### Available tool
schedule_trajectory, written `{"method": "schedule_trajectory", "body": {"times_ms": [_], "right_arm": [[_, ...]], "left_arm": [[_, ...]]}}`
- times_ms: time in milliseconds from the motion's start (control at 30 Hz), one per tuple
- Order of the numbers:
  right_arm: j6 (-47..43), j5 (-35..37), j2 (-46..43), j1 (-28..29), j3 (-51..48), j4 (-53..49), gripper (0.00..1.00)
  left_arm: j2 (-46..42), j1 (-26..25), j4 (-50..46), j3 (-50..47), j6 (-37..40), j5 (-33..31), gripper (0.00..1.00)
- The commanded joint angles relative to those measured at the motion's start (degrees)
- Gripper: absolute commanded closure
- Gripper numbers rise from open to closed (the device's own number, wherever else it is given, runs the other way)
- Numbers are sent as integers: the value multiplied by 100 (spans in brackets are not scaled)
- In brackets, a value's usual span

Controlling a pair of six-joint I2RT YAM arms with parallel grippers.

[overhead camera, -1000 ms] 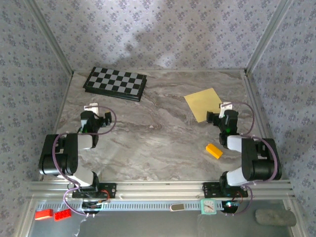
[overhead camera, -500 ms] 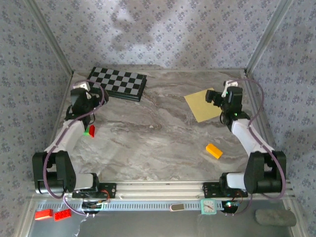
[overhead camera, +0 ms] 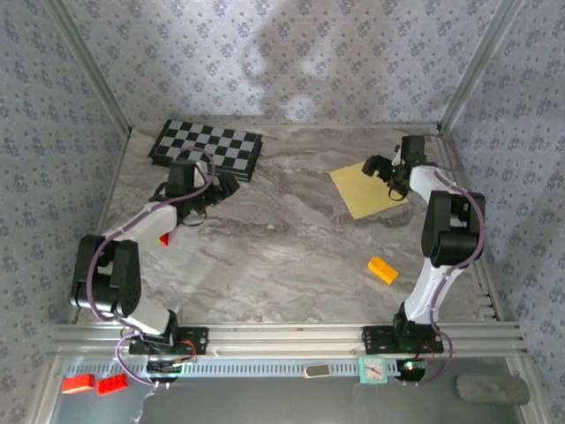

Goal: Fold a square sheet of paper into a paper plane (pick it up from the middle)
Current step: Move the square sheet of paper to the center of the table.

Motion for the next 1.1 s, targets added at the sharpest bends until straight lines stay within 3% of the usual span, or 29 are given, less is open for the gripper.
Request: {"method": "schedule_trajectory", "body": {"times_ms": [0,233,500,800,900,1067], "right_arm": [[209,-229,406,-43,469,-505,0],[381,-33,853,100,688,-811,0],[1184,348,354,714,-148,-950,0],[3395,942,-715,2429,-1398,-1218,0],[4123,716,-1075,2893,-1904,-718,1],[3563,448,-1242,3027,-1430,-870,4]], "left_arm": [[246,-238,150,160,-287,201,0],[516,-497,409,197,-510,351,0],[610,-521,182,294,-501,219,0],[735,-514,-88,353,-532,-28,0],[738,-515,-209,366,-541,-98,0],[776,-515,-278,395,-564,-37,0]]}}
